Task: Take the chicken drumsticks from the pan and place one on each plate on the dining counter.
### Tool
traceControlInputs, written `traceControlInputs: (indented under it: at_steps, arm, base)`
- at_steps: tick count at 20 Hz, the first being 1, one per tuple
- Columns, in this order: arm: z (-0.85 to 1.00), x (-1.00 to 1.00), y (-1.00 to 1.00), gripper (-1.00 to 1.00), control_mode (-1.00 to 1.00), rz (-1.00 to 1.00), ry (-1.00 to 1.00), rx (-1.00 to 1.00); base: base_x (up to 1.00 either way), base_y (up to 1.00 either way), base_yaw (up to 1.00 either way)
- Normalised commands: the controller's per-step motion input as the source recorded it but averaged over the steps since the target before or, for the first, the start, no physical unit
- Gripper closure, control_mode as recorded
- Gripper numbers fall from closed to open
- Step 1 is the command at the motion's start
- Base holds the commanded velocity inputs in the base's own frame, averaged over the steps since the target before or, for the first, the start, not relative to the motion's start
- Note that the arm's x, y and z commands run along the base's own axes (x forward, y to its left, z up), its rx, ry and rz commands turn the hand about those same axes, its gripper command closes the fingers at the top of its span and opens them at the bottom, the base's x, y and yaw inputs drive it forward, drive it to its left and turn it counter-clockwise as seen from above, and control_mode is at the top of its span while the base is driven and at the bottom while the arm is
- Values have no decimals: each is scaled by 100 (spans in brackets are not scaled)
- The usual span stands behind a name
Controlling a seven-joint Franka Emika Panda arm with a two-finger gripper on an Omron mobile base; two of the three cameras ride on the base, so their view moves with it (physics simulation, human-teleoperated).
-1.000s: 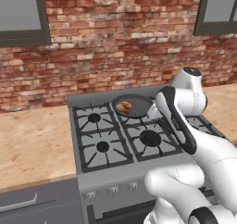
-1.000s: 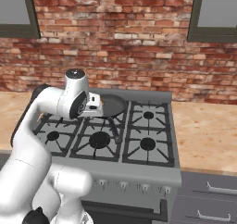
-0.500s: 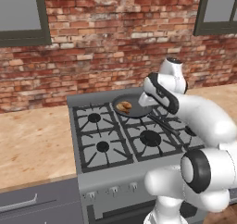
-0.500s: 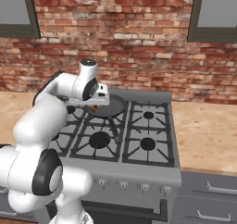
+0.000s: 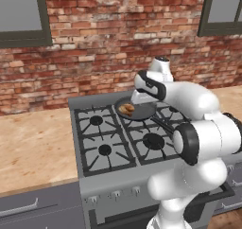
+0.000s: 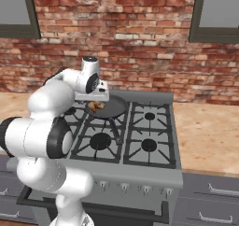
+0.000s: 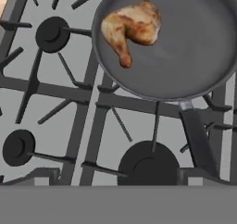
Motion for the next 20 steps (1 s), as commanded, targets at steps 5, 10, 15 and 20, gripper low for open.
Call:
traceControlInputs:
  at_steps: [5, 10, 15, 20]
  arm:
    - [-36, 28, 46, -100, -100, -9, 1, 0]
    - [-39, 38, 12, -100, -100, -1, 5, 0]
    - [-32, 47, 4, -100, -100, 0, 0, 0]
    - [-16, 46, 0, -100, -100, 0, 0, 0]
  base:
    - [0, 0, 0]
    - [0, 0, 0]
    - [0, 0, 0]
    - [0, 0, 0]
